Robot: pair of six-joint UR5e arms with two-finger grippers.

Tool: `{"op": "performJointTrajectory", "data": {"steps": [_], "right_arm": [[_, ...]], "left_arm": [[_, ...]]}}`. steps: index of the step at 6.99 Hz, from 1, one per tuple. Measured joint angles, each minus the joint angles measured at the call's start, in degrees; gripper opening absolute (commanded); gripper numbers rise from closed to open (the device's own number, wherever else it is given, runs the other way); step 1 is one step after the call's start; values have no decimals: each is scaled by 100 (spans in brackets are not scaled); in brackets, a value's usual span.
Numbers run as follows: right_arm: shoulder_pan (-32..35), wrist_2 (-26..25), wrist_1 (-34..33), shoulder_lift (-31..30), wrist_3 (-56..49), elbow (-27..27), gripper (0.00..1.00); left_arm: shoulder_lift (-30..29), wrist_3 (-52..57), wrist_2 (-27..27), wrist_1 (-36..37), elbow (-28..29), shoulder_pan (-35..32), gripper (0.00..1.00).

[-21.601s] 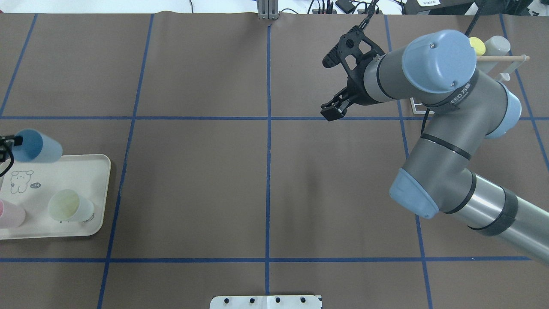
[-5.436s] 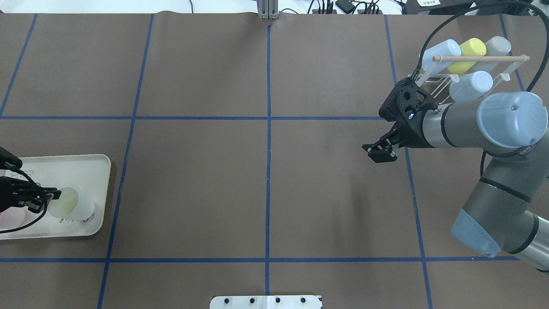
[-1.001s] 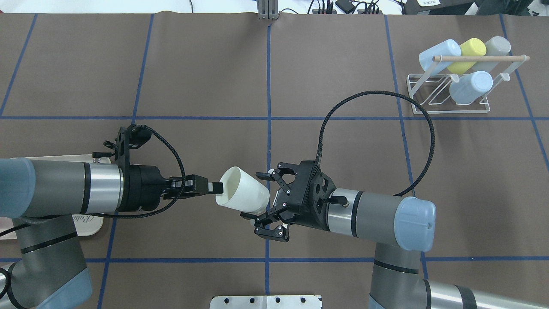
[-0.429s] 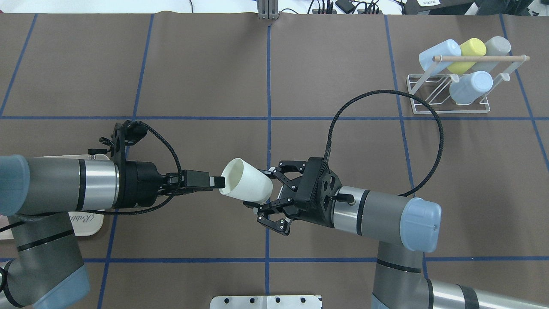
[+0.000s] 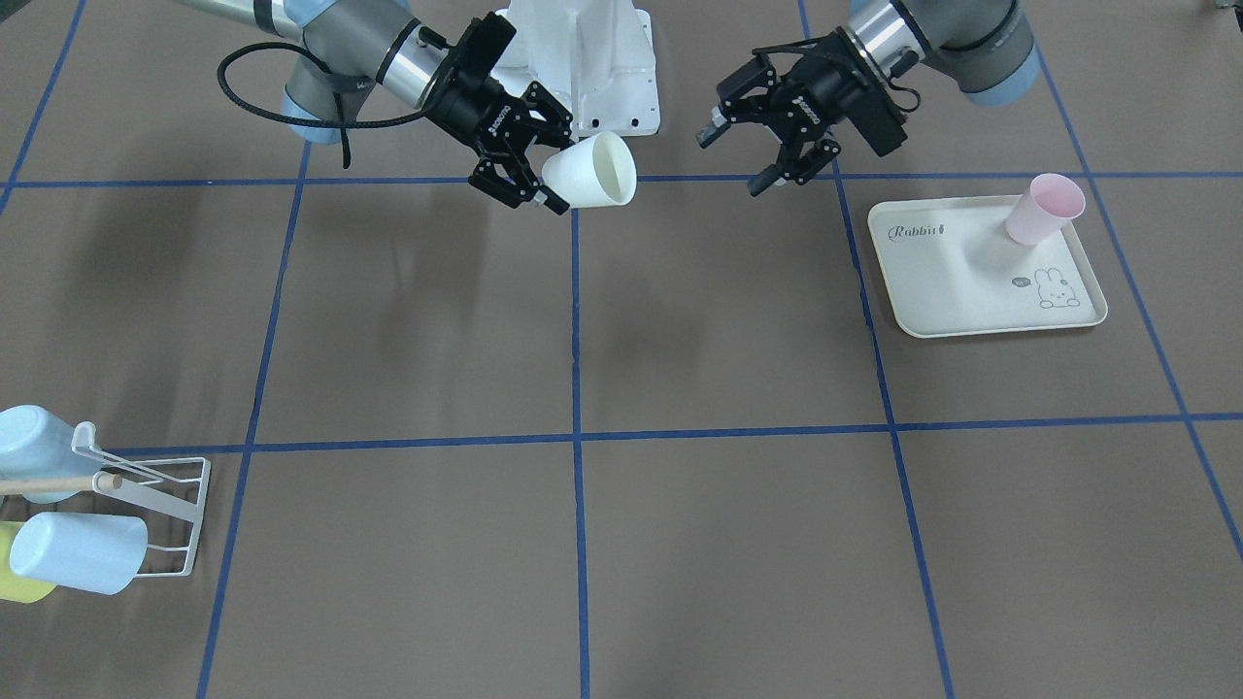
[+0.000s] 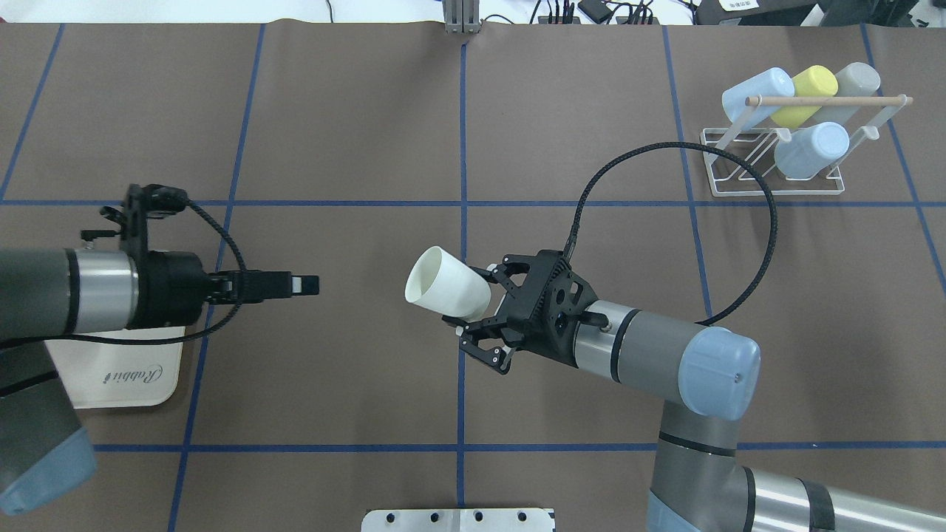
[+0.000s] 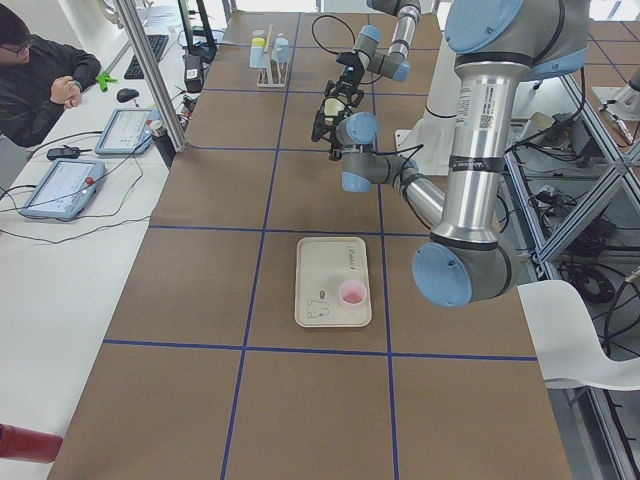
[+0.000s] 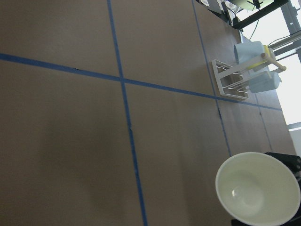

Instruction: Transfer IKEA cup to right arm and place on rack

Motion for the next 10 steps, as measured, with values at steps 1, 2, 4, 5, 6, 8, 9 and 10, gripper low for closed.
{"op": "performJointTrajectory", "data": {"steps": [1,2,4,5,6,8,9,10], "right_arm": [[146,-24,-800,32,-11,108,0],[300,-38,-1716,81,-19,346,0],[767,-42,-3650,280,-365,933,0],[1014,-43,-4387,436,-940,1040,0],[1259,-32,-4889,496,-1493,1072,0],[1626,-119,-6147,525,-1922,1135,0],[1740,-332,-6656,508,-2129,1188,0],[1862,-571,-7039,478,-2557,1232,0]], "left_arm": [[453,729,-178,-3,-57,-366,100],[867,1467,-483,-18,-77,-827,100],[1423,2702,-1022,-42,-38,-1635,100],[1524,3001,-1168,-46,-11,-1848,100],[1559,3113,-1230,-47,3,-1930,100],[1571,3158,-1258,-50,18,-1957,100],[1566,3157,-1261,-52,36,-1958,100],[1546,3152,-1259,-51,70,-1952,100]]}}
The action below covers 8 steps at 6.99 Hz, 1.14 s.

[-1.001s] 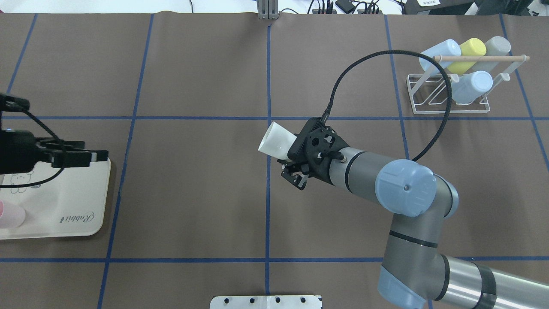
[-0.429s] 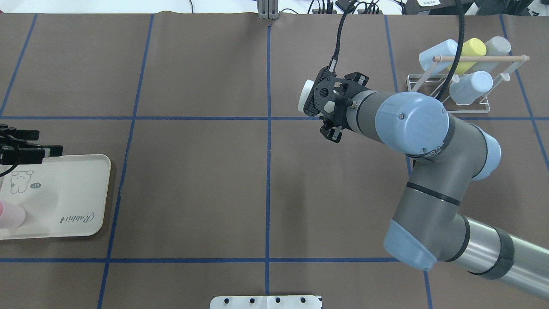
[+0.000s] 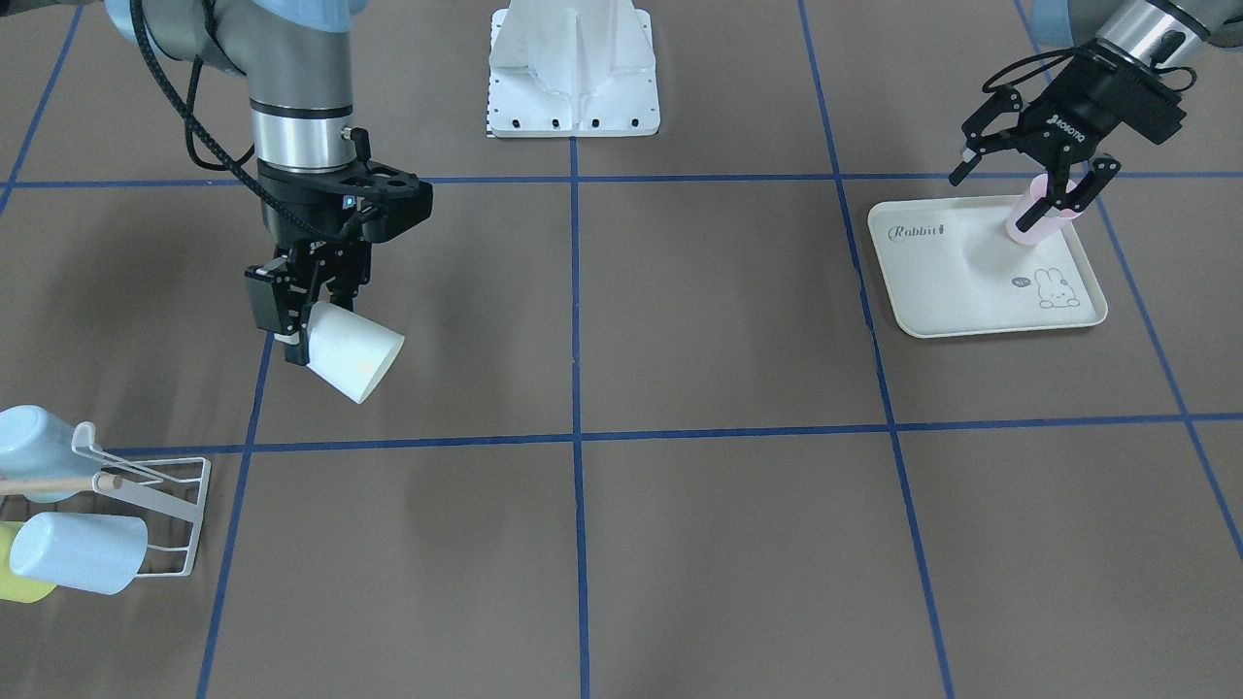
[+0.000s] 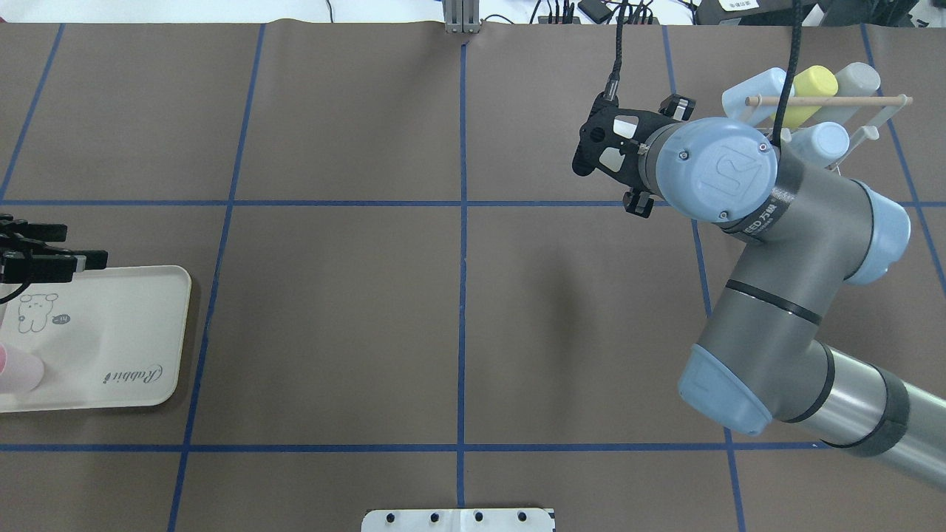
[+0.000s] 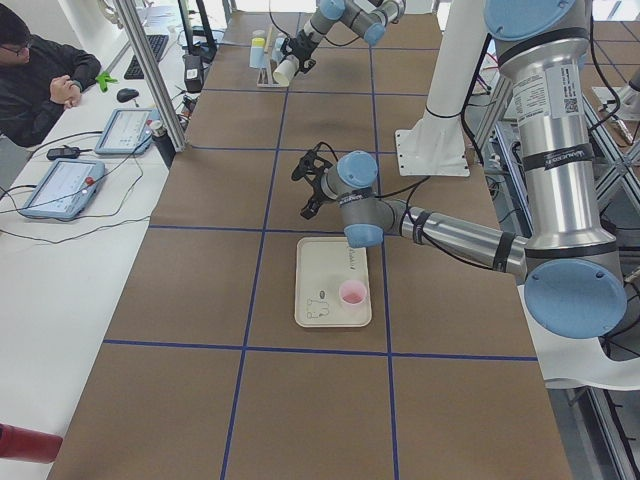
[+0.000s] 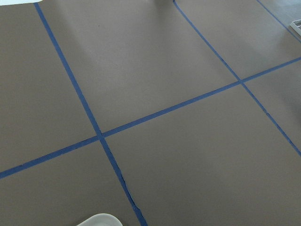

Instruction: Transfer IKEA cup to right arm and place on rack

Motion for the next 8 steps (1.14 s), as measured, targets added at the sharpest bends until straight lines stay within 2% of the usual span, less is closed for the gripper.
{"op": "performJointTrajectory", "data": {"steps": [2,4,6,8], "right_arm": [[345,-471,-952,8,-1371,79,0],[643,-927,-1626,-125,-2683,122,0],[716,-1313,-1870,-378,-3406,95,0],[706,-1400,-1900,-547,-3536,-10,0]], "left_arm": [[-69,-7,6,-4,85,8,100],[-94,-31,6,-5,104,15,100],[-101,-38,7,-5,107,18,100],[-101,-44,7,-5,108,19,100]]}}
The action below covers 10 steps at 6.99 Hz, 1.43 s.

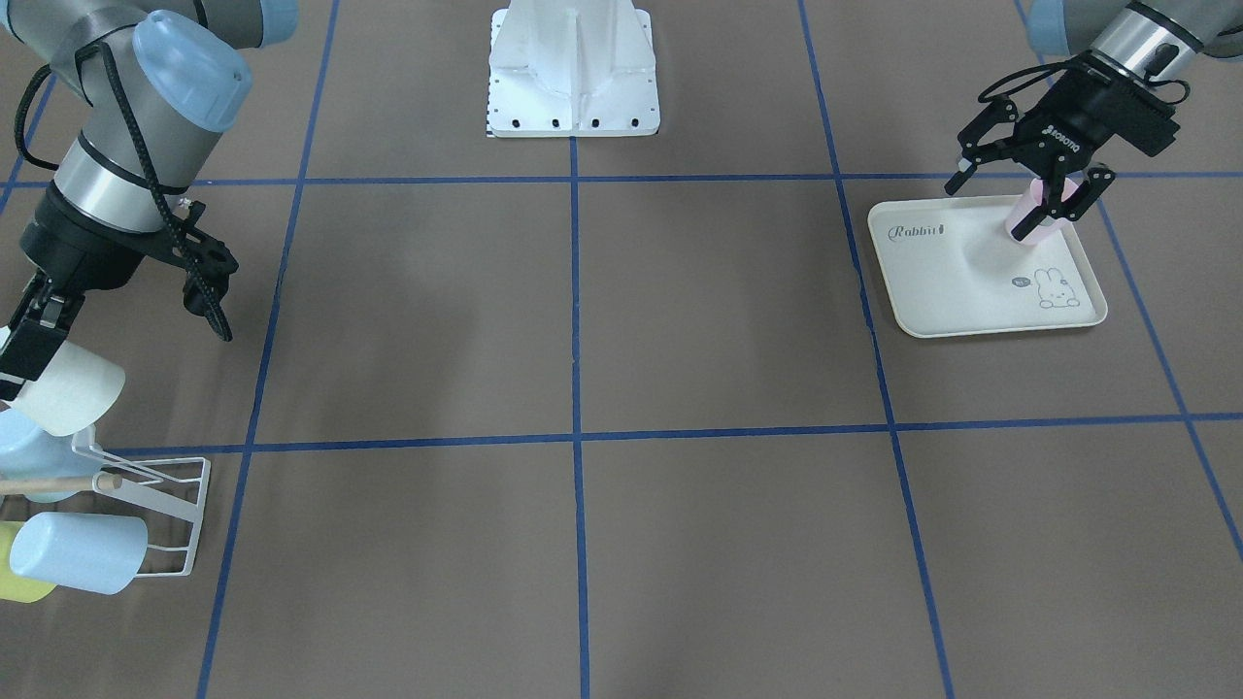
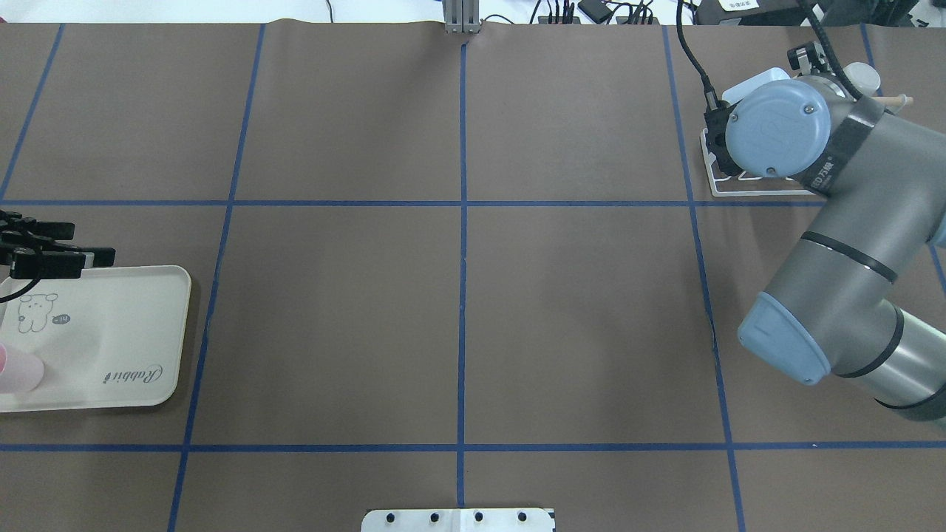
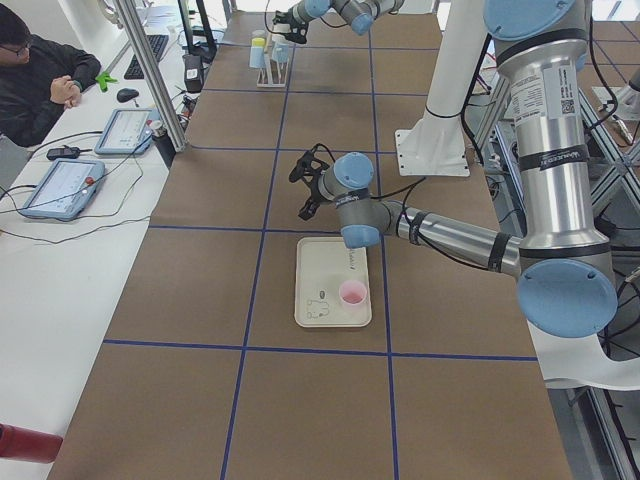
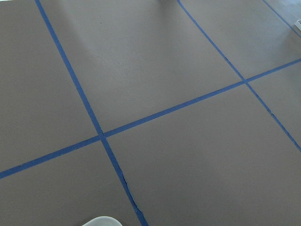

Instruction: Transfer IKEA cup to right arm and place on rack

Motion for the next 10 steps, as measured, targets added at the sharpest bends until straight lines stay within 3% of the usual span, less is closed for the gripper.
{"op": "performJointTrajectory", "data": {"steps": [10], "right_arm": [[-69,-3,72,55,31,-635,0]], "left_arm": [[16,-20,-2,-9,0,-2,100]]}}
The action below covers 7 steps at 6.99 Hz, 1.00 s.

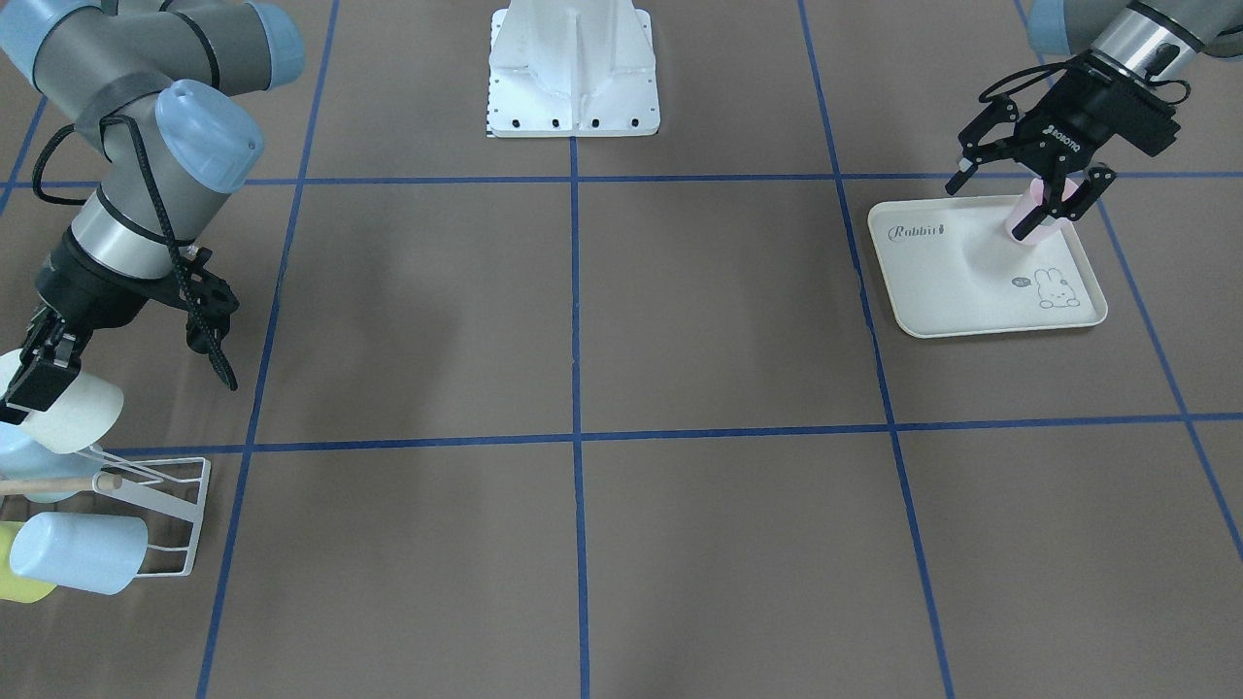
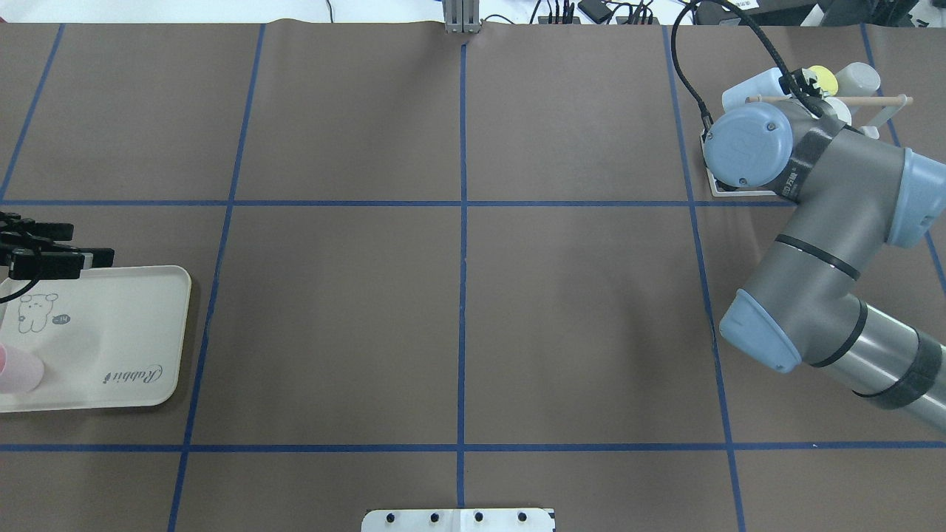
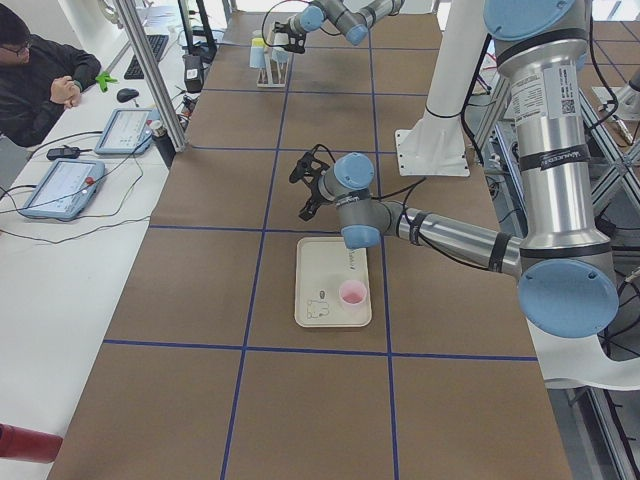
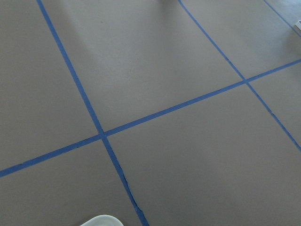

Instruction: Transfer IKEA cup to right arm and place on rack

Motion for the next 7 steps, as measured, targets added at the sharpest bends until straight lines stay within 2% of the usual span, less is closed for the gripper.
{"op": "performJointTrajectory", "data": {"steps": [4,6,7], "right_arm": [[-18,-1,75,12,-10,-136,0],[-20,-3,430,10,-27,-331,0],[-27,-5,568,9,-31,-447,11]], "left_arm": [[0,0,2,0,0,0,100],[0,0,2,0,6,-1,100],[0,0,2,0,13,0,100]]}}
